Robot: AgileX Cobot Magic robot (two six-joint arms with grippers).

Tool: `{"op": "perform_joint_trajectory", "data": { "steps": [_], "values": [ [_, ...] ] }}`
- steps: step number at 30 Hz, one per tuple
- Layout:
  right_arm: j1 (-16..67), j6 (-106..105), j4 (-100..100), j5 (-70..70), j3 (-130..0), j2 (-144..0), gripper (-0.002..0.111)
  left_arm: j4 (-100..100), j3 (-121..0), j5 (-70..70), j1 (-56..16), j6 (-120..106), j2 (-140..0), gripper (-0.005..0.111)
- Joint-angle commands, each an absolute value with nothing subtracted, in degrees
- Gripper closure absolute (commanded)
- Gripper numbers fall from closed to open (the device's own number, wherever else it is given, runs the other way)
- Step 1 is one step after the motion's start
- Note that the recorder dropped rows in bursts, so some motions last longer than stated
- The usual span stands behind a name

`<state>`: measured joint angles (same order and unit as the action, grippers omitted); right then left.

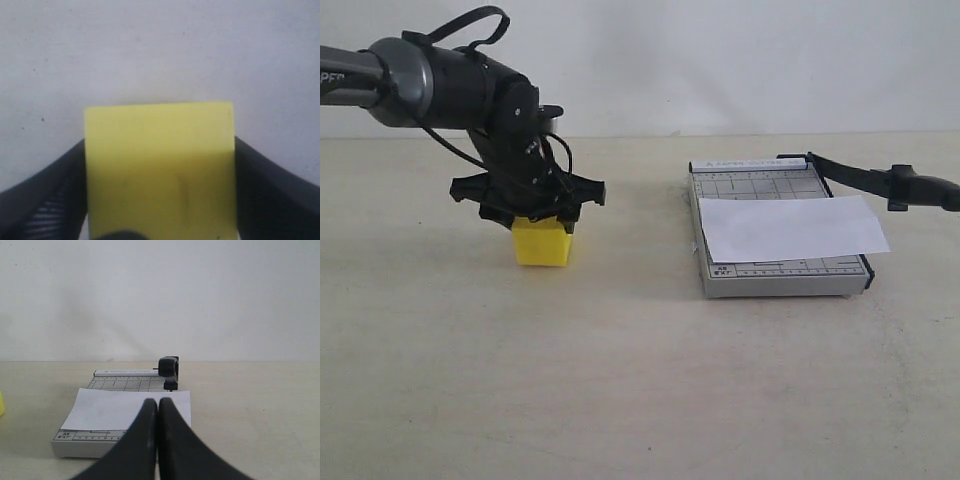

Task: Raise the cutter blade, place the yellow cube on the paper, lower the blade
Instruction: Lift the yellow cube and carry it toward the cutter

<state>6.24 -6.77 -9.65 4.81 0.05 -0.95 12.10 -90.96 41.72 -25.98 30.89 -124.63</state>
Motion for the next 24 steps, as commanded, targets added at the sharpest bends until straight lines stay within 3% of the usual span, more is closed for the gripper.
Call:
{"op": "perform_joint_trajectory", "data": {
  "steps": [1, 12, 24],
  "values": [
    [6.32, -6.38, -9.56, 4.59, 0.00, -0.61, 0.108, 13.56, -91.46, 42.19, -26.56, 21.58, -121.23, 0.102],
    [6.32, -6.38, -9.56, 4.59, 0.00, -0.61, 0.108, 9.68, -91.46, 38.62, -33.93, 3.88, -111.36, 0.102],
    [6.32, -6.41, -9.56, 4.58, 0.00, -0.61, 0.108, 6.43, -91.46, 32.19, -45.31, -9.11, -111.76, 0.102]
  ]
}}
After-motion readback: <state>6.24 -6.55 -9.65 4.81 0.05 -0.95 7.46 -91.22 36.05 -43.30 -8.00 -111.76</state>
